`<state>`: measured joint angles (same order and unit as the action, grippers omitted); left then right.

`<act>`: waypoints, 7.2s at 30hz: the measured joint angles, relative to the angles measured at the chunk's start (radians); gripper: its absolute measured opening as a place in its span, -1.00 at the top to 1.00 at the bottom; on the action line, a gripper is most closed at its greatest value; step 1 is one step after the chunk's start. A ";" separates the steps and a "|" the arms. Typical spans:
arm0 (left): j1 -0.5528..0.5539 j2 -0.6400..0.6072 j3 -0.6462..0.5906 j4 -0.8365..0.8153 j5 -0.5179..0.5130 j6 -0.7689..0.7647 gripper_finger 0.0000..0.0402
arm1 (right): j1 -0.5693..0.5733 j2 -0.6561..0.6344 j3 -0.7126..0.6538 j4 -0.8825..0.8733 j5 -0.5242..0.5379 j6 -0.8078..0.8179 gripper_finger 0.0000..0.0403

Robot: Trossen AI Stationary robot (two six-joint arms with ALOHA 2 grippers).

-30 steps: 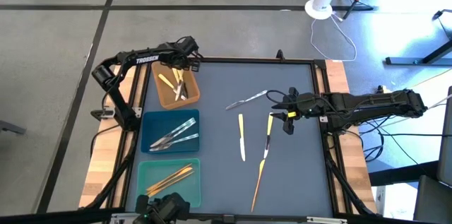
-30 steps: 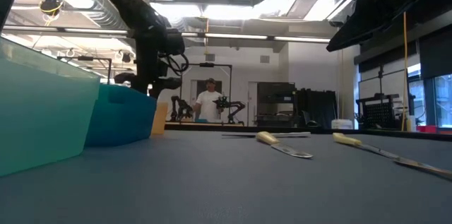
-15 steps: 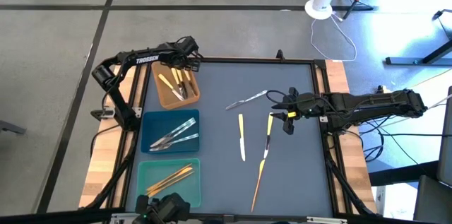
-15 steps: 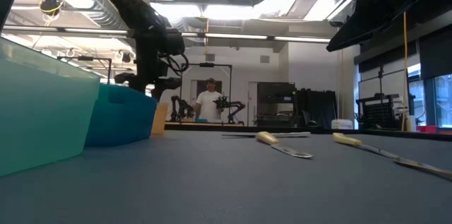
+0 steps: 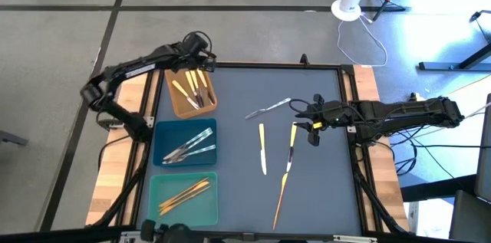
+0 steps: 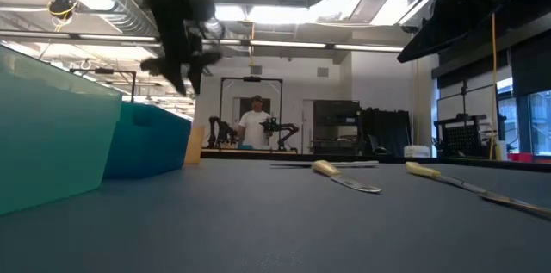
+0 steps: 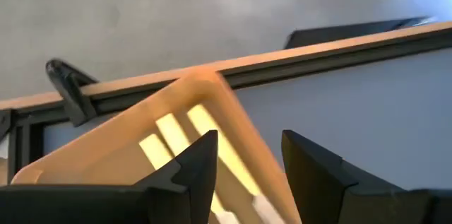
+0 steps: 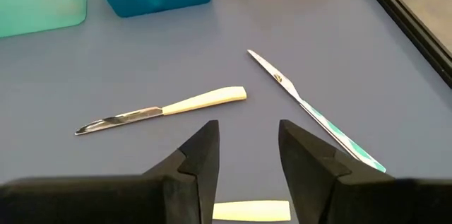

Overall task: Sort silverware by color (type)
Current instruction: Put the yellow knife into the orange bin

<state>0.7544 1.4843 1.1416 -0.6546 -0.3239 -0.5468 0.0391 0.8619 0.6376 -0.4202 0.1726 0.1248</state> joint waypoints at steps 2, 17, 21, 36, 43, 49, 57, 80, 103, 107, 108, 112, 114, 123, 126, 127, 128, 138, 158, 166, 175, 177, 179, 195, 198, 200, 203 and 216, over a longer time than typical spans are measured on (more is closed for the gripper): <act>-0.036 -0.063 0.000 -0.021 0.001 0.000 0.25 | 0.000 0.000 0.000 0.000 0.000 0.000 0.34; -0.598 -0.247 0.000 -0.026 -0.233 -0.041 0.25 | 0.000 0.000 0.000 0.000 0.000 -0.001 0.34; -0.745 -0.240 -0.014 -0.007 -0.312 -0.095 0.25 | 0.000 0.000 0.000 0.000 -0.008 -0.002 0.34; -1.127 -0.227 -0.143 0.094 -0.486 -0.337 0.25 | 0.000 0.000 0.000 0.000 0.005 -0.003 0.34; -1.197 -0.226 -0.269 0.304 -0.498 -0.335 0.25 | 0.000 0.000 0.000 0.003 0.008 -0.003 0.34; -1.207 -0.227 -0.339 0.374 -0.503 -0.335 0.25 | 0.000 0.000 0.000 0.039 0.005 -0.002 0.34; -1.207 -0.227 -0.346 0.390 -0.504 -0.336 0.25 | 0.000 0.000 0.000 0.111 -0.077 -0.001 0.34; -1.207 -0.227 -0.346 0.414 -0.503 -0.335 0.25 | 0.000 0.000 0.000 0.140 -0.280 -0.006 0.34; -1.206 -0.227 -0.346 0.416 -0.504 -0.336 0.25 | 0.000 0.092 0.207 -0.112 -0.288 -0.351 0.34; -1.206 -0.227 -0.346 0.416 -0.504 -0.335 0.25 | 0.000 0.165 0.236 -0.164 -0.255 -0.400 0.34; -1.206 -0.227 -0.346 0.416 -0.505 -0.335 0.25 | 0.000 0.184 0.239 -0.166 -0.254 -0.407 0.34; -1.207 -0.227 -0.346 0.416 -0.505 -0.335 0.25 | 0.000 0.261 0.246 -0.198 -0.254 -0.445 0.34; -1.206 -0.227 -0.346 0.416 -0.505 -0.335 0.25 | 0.000 0.297 0.246 -0.215 -0.253 -0.469 0.34; -1.206 -0.227 -0.346 0.416 -0.505 -0.334 0.25 | 0.000 0.438 0.246 -0.308 -0.129 -0.630 0.34; -1.206 -0.227 -0.346 0.415 -0.505 -0.334 0.25 | 0.000 0.477 0.246 -0.329 -0.127 -0.692 0.34; -1.206 -0.227 -0.346 0.415 -0.505 -0.334 0.25 | 0.000 0.490 0.246 -0.335 -0.127 -0.716 0.34; -1.206 -0.227 -0.346 0.415 -0.505 -0.334 0.25 | 0.000 0.503 0.246 -0.338 -0.127 -0.747 0.34; -1.206 -0.227 -0.346 0.413 -0.505 -0.334 0.25 | -0.001 0.625 0.246 -0.340 -0.087 -0.970 0.34; -1.206 -0.227 -0.346 0.414 -0.505 -0.334 0.25 | -0.002 0.750 0.246 -0.331 0.055 -1.073 0.34; -1.207 -0.227 -0.346 0.416 -0.505 -0.334 0.25 | -0.002 0.761 0.246 -0.299 0.053 -1.073 0.34; -1.206 -0.227 -0.346 0.417 -0.505 -0.335 0.25 | -0.008 0.780 0.219 -0.302 0.053 -1.078 0.34; -1.206 -0.227 -0.346 0.418 -0.505 -0.335 0.25 | -0.009 0.791 0.209 -0.294 0.054 -1.080 0.34; -1.206 -0.227 -0.345 0.420 -0.505 -0.335 0.25 | -0.013 0.803 0.208 -0.298 0.061 -1.080 0.34; -1.207 -0.227 -0.345 0.421 -0.528 -0.334 0.25 | -0.014 0.807 0.214 -0.295 0.051 -1.081 0.71; -1.206 -0.227 -0.345 0.421 -0.528 -0.334 0.25 | -0.014 0.807 0.214 -0.294 0.051 -1.081 0.75; -1.206 -0.227 -0.345 0.421 -0.528 -0.334 0.25 | -0.014 0.808 0.213 -0.293 0.051 -1.081 0.75; -1.206 -0.227 -0.345 0.421 -0.528 -0.334 0.25 | -0.014 0.808 0.213 -0.293 0.052 -1.081 0.76; -1.207 -0.227 -0.345 0.421 -0.530 -0.335 0.25 | -0.013 0.817 0.271 -0.346 0.072 -1.066 0.77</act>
<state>-0.4522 1.2568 0.7963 -0.2336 -0.8542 -0.8818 0.0259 1.6786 0.9087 -0.7662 0.2450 -0.9411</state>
